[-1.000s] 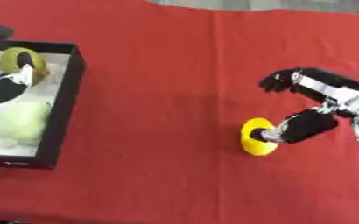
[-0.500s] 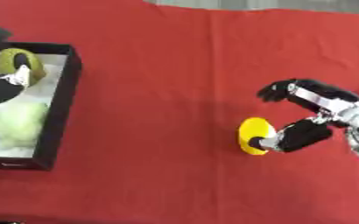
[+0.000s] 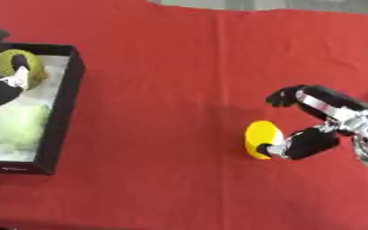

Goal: Pick up the objects with one hand, pass them to the other hand, and then place them into the box on the other side of the table.

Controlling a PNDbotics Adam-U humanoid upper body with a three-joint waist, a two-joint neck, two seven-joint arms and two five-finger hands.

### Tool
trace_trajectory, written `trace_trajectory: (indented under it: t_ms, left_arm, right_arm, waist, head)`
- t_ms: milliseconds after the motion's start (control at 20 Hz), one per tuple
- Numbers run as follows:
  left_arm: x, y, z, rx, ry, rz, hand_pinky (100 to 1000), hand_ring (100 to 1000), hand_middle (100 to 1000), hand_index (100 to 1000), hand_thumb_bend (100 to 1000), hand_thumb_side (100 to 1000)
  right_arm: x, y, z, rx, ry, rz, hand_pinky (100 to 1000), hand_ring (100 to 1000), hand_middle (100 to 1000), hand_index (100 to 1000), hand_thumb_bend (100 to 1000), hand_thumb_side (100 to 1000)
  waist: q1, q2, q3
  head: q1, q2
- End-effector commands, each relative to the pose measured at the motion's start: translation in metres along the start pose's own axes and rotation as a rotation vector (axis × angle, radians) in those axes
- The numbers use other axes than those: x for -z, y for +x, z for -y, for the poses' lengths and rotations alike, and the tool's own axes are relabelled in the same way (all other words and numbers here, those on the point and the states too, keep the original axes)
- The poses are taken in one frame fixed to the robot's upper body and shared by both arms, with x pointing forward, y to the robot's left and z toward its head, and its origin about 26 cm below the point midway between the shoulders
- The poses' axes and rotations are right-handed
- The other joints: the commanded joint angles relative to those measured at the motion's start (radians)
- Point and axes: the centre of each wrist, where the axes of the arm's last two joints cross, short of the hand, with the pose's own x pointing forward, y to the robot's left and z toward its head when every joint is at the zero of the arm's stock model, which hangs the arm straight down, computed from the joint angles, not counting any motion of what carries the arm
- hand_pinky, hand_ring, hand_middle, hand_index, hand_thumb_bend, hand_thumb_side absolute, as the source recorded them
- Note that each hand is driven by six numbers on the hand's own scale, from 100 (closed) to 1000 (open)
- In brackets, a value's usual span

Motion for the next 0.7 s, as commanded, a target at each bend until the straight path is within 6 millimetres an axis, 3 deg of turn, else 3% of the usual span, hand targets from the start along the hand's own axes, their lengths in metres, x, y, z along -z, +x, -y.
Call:
trace_trajectory:
  t_ms: [50,700]
  left_arm:
    - [0.0035,0.0021,-0.0104,0.026,0.026,0.023,795,758,692,787,100,318]
    - [0.0027,0.0017,-0.0093,0.025,0.026,0.019,792,759,694,785,100,306]
  right_arm:
    - [-0.0047,-0.0047,0.0068,0.024,0.079,-0.117,937,886,794,864,530,253]
    - [-0.0053,-0.0128,0.0001,0.020,0.110,-0.176,940,881,792,865,528,263]
  waist:
    - [0.007,-0.074,0.002]
    - [0.015,-0.067,0.008]
  head:
    - [-0.006,0.006]
    - [-0.019,0.006]
